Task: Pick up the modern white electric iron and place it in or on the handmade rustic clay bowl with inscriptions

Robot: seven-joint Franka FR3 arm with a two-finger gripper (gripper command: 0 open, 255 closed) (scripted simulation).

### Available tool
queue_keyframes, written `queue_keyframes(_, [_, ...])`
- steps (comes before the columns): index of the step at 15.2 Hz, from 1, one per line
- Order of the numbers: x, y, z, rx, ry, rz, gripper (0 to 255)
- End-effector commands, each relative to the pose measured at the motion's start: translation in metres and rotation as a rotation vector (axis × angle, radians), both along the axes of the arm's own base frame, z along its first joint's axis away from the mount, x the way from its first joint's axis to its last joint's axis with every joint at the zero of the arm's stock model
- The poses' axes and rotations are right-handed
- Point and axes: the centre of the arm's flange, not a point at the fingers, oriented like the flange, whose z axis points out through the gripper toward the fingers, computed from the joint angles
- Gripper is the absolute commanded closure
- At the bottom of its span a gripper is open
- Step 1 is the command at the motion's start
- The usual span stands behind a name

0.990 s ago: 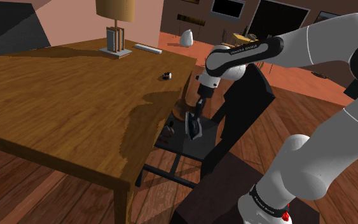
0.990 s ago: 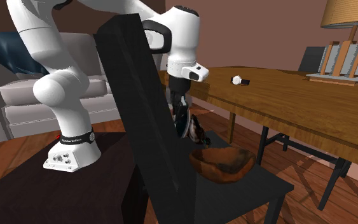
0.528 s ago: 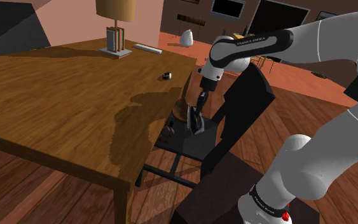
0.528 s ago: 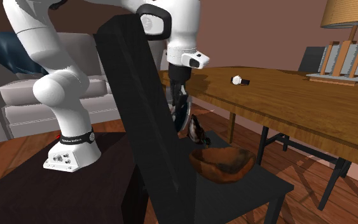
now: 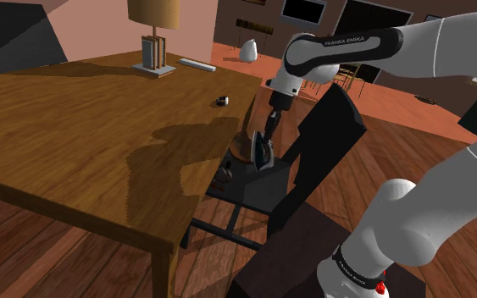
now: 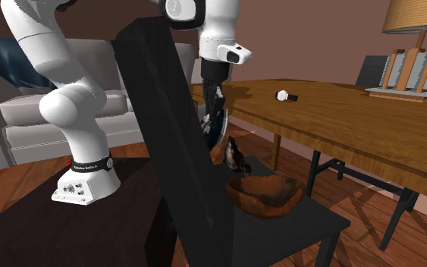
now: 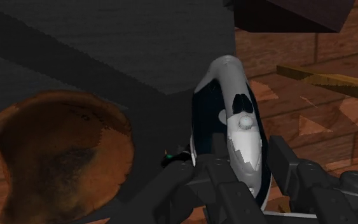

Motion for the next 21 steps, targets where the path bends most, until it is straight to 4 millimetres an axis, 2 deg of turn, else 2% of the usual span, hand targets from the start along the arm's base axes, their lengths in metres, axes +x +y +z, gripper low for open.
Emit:
queue_keyframes(1, [-0.001, 0.000, 0.013, 0.000, 0.000, 0.000, 255])
queue_keyframes(6, [-0.001, 0.000, 0.036, 0.000, 0.000, 0.000, 255])
queue_keyframes(21, [0.112, -0.158, 0.076, 0.000, 0.000, 0.000, 255])
